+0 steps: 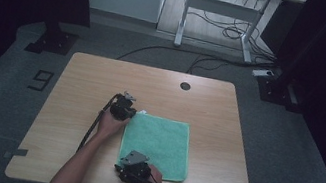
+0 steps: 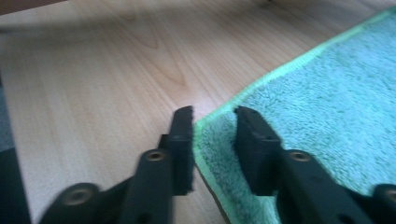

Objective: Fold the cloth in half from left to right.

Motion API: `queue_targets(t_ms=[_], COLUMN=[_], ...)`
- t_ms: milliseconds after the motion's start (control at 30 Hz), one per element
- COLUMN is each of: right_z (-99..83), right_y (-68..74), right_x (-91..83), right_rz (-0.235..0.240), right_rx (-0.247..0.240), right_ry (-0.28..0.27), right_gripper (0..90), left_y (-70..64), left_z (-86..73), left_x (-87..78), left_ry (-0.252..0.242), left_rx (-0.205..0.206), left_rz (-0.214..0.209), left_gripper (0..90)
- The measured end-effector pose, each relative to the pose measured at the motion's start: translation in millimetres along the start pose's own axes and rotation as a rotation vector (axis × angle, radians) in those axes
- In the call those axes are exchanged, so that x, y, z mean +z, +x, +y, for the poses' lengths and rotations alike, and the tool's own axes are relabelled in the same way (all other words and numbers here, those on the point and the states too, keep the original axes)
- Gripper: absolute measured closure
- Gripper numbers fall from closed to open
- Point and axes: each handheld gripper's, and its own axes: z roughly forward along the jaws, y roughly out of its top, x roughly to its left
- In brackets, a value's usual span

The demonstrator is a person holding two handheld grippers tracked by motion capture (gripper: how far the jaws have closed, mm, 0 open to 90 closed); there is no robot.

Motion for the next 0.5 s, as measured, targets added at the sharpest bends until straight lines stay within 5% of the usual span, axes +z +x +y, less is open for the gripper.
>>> queue_targets(t_ms=[167,500], right_z=[-0.3,2.3], right_y=[-2.6,-2.8], right_x=[-0.5,-7.4], right_rz=[-0.012,0.014], right_rx=[0.014,0.041], right_ry=[-0.001,-0.06], right_gripper=[83.6,84.8], left_y=[0.9,-6.0], left_z=[-0.6,5.0], left_x=[-0.8,-15.8], left_ry=[0.0,-0.028], left_rx=[-0.004,0.029], left_rz=[-0.013,-0.038], left_gripper=[86.5,86.7])
